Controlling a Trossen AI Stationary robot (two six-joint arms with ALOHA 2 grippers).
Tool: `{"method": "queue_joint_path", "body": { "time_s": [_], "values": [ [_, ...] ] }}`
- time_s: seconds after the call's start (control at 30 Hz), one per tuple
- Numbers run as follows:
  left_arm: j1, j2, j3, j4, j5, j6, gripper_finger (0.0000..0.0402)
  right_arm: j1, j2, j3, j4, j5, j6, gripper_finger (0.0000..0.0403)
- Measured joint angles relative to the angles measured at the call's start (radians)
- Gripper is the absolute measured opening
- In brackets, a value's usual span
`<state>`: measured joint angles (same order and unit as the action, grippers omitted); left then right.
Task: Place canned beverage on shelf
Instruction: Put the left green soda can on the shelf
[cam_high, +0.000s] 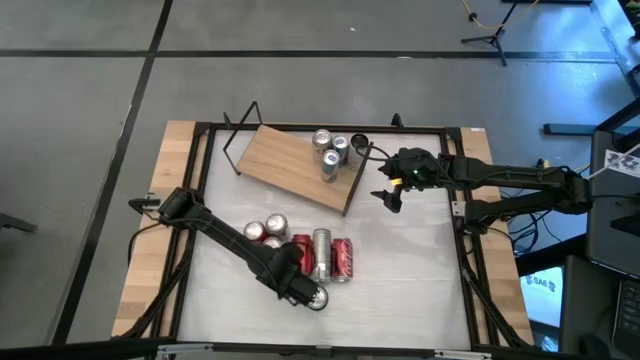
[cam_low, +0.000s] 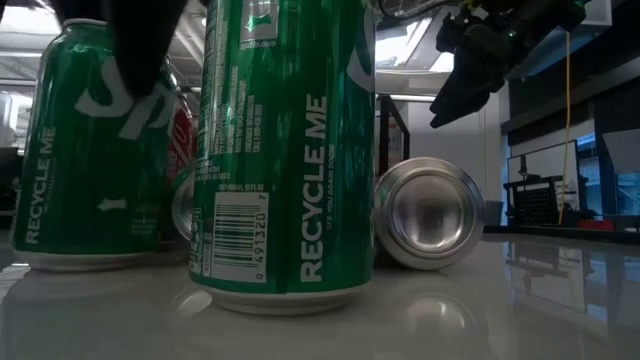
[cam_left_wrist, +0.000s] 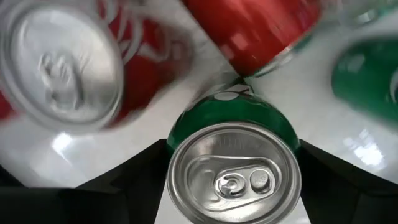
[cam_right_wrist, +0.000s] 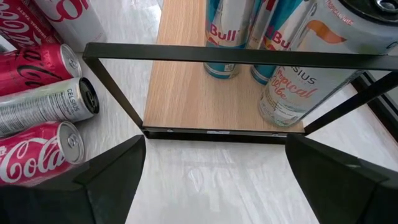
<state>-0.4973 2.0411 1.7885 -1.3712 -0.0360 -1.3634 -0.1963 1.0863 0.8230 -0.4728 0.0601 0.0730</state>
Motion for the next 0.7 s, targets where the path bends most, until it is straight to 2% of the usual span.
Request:
{"method": "queue_joint_path", "body": {
  "time_s": [0.53, 0.7],
  "values": [
    [0.015, 0.0, 0.0, 0.093, -0.011, 0.793, 0.0282, 0.0, 0.0, 0.0, 0.0, 0.0, -0.063, 0.0381],
    [0.008, -0.001, 0.0, 0.159, -0.059, 1.008, 0.0282, 0.0, 0.0, 0.0, 0.0, 0.0, -0.063, 0.0381]
  ]
}}
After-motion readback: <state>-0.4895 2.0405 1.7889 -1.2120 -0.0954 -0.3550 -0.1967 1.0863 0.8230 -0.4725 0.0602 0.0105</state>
